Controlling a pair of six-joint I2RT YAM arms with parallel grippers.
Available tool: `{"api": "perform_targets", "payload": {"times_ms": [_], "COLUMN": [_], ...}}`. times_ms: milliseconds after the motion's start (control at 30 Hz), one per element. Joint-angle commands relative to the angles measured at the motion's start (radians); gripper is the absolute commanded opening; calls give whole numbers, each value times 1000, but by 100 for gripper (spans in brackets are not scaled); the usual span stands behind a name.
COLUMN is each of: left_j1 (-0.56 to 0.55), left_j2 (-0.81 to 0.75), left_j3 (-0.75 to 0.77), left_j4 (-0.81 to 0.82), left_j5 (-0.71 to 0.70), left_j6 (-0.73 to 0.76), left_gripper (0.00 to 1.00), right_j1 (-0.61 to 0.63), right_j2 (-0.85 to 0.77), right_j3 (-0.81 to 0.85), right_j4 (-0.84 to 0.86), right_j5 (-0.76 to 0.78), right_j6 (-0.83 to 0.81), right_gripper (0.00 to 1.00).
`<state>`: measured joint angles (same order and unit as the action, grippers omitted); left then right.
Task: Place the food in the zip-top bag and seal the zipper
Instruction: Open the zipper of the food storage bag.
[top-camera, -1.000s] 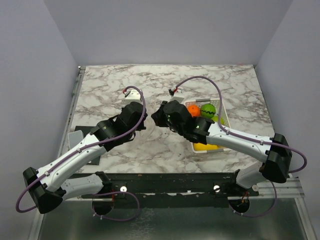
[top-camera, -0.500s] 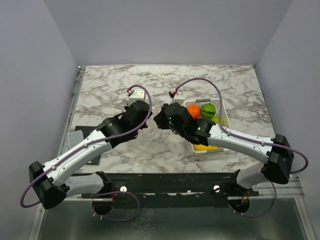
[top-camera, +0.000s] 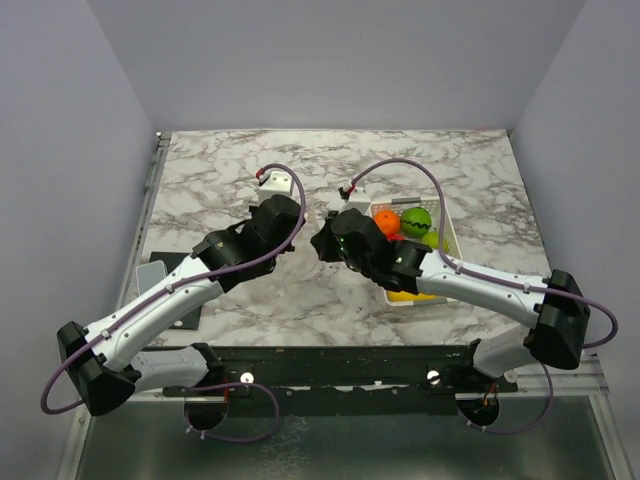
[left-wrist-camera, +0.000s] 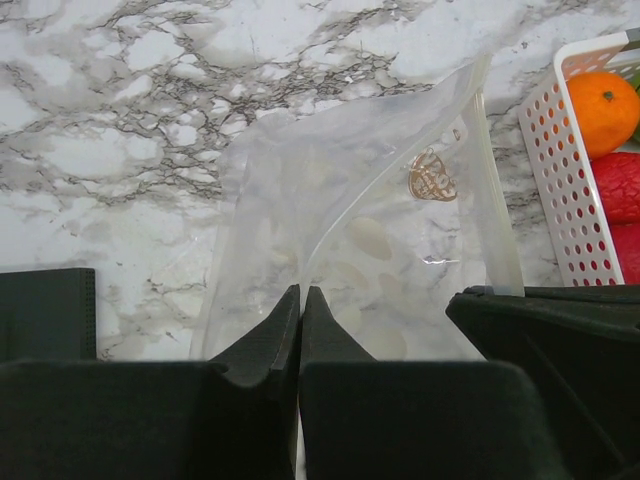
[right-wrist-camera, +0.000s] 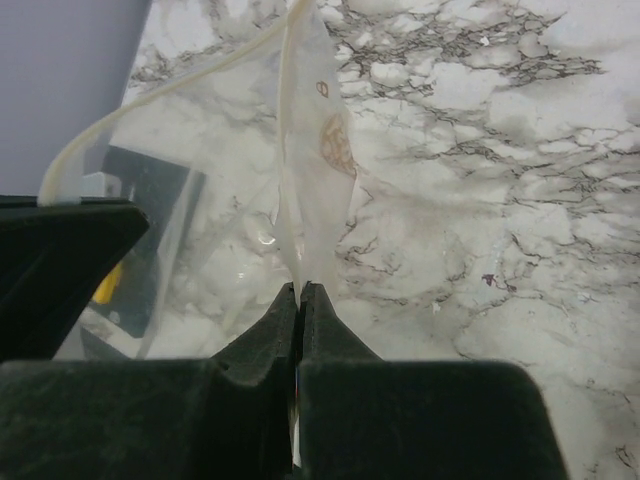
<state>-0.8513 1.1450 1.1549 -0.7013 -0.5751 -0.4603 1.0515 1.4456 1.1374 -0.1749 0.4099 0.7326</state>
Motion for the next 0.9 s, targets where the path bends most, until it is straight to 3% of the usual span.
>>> {"api": "perform_targets", "payload": {"times_ms": [0,533,867], "left_j1": [-3,-3,-3], "left_j2": [13,47,58], "left_j3": [51,122,119], "left_j4": [-62,-210,-217], "left_j5": [-48,-122,-174], "left_j6": [49,157,181], "left_gripper": [0,0,0], "right_j1": [-4,-14,-33], "right_j2": [-9,134,197], "right_j3": [-39,-104,-95], "right_j4": [-31,-52,-34], "right_j5": [56,178,156], "right_j6": [4,30,28], "right_gripper": [1,1,1]}}
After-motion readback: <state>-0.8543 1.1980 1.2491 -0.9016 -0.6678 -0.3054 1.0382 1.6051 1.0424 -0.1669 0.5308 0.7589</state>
